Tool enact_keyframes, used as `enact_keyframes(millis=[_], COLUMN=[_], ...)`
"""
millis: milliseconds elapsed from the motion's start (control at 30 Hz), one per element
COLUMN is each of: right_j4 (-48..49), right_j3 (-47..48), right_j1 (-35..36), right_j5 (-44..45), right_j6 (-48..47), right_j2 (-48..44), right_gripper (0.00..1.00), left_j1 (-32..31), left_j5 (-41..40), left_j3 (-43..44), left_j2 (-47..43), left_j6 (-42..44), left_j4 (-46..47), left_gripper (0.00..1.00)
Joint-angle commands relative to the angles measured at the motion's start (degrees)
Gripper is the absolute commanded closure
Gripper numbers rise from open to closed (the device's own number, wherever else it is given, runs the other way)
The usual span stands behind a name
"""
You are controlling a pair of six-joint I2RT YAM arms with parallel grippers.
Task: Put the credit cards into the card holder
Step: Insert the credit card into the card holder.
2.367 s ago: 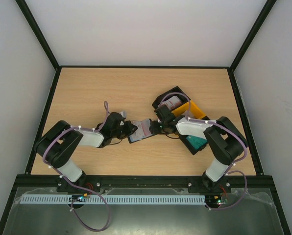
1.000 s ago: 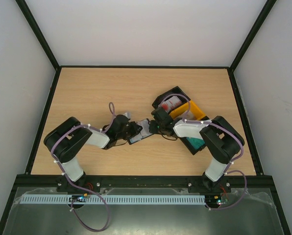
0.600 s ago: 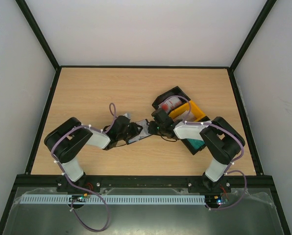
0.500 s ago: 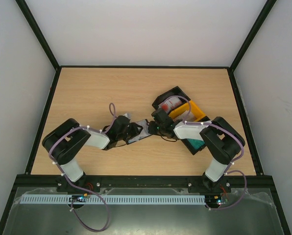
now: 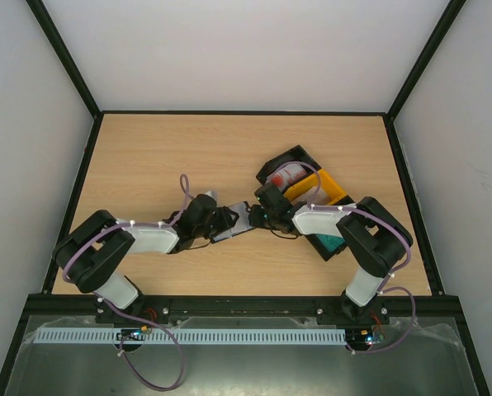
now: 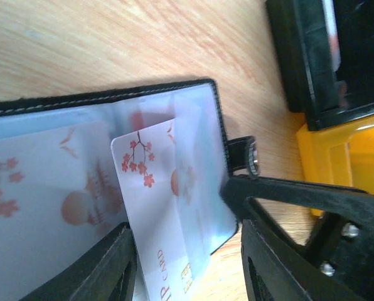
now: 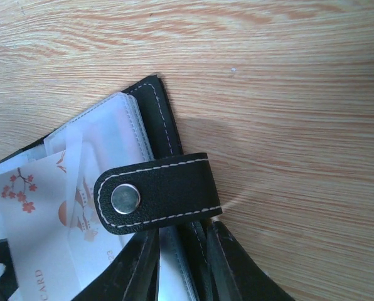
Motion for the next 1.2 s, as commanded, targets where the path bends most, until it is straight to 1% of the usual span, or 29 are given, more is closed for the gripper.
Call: enact_keyframes(millis=[0,200,400,567,667,733,900,1167], right_j4=[-6.9,-7.0,-7.5,-7.4,-7.3,-7.2,-6.9,-4.8], right_j3=[-1.0,-0.7,0.0,-0.1,0.1,0.1,-0.3,-1.5], right_j1=[0.9,0.8,0.9,0.9,0.8,0.9,0.9,0.9], right_j5=[-1.5,-1.7,-1.8,-2.0,-2.2,-2.5,-2.6,-4.5], right_j6=[-0.4,-0.7,-1.2,-1.3,-1.3,-1.3,-0.9,0.0], right_j2=[1.1,1.3,1.7,2.0,2.2,2.2,1.9,1.9], right_gripper=[0.79,0.79,0.78,0.78,0.78,0.78,0.73,0.72], left_j1=[-0.2,-0.5,-0.8,-1.0,-1.1,-1.2,-1.4,-1.9], left_j5=[-1.5,-1.3,-2.2,-2.4,-2.4,-1.7,-1.7,-2.0], left_j3=[2.0,4.3,5.6,6.2,6.9,7.3,8.7,10.7], left_j2=[0.5,0.3,-0.5,-0.4,0.5,1.4,3.7,7.2], left_j6=[0.2,1.6,1.5,1.2,1.1,1.4,2.2,2.9], left_j4=[-6.2,-10.8,-17.1,-19.3,-19.7,-19.4,-19.2,-19.1], left_gripper=[0.51,0.47,0.39,0.38,0.39,0.42,0.49,0.51])
